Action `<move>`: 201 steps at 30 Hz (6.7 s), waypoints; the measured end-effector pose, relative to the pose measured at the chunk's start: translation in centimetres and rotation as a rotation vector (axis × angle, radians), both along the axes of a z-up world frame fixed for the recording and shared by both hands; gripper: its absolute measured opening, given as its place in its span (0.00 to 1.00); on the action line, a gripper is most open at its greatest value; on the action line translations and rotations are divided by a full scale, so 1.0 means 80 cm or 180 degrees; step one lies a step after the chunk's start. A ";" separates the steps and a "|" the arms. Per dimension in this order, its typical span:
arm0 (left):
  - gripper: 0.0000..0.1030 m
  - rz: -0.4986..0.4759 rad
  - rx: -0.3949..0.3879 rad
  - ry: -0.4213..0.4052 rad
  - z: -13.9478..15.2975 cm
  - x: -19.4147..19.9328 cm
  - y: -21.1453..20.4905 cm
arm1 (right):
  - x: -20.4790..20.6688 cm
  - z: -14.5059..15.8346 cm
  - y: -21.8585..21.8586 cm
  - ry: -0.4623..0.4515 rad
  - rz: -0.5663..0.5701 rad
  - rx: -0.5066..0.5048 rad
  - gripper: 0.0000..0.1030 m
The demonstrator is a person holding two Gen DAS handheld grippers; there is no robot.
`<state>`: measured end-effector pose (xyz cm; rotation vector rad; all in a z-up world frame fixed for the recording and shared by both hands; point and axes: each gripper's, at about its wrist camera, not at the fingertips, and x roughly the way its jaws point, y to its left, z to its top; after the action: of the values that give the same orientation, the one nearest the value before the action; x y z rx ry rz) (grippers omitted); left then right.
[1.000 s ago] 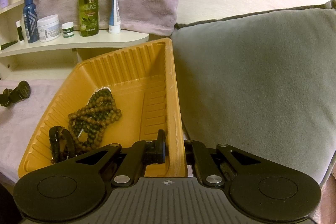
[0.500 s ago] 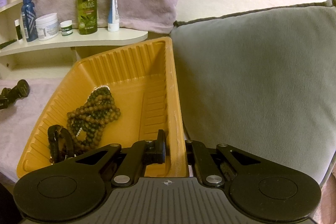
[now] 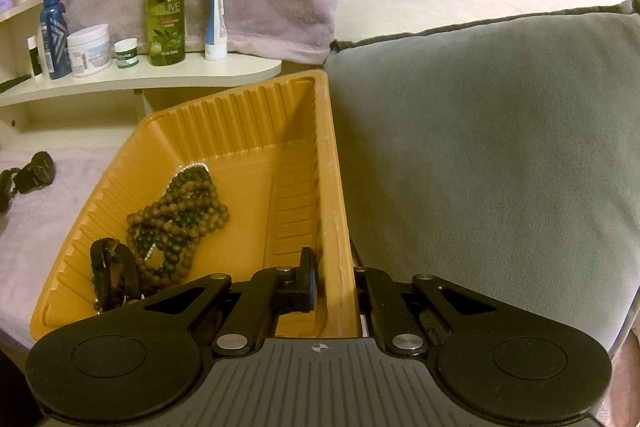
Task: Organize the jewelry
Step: 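Grasp the black rectangular piece upright with the left tool, then lift the black piece and carry it over the tray with the left tool, then open the left tool to drop the black piece into the tray, then move the left tool back and grasp the dark bead bracelet, then lift the bracelet and carry it into the tray with the left tool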
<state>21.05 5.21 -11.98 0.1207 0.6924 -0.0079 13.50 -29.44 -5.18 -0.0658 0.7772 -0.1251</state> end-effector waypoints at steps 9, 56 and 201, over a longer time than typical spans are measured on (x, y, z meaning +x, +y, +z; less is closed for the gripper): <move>0.27 0.0004 -0.0125 0.0141 -0.001 -0.046 -0.003 | -0.003 0.003 0.002 -0.0023 0.0006 0.0004 0.06; 0.19 -0.0021 -0.0202 0.0121 0.021 -0.036 -0.018 | -0.002 0.007 0.004 -0.0037 0.0008 0.0012 0.06; 0.05 -0.0496 -0.0311 0.0017 0.075 -0.010 -0.017 | -0.005 0.015 0.010 -0.0028 0.0023 0.0009 0.06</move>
<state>20.27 3.82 -5.99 0.0807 0.6853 -0.1913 13.14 -28.63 -4.01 -0.0655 0.7682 -0.1174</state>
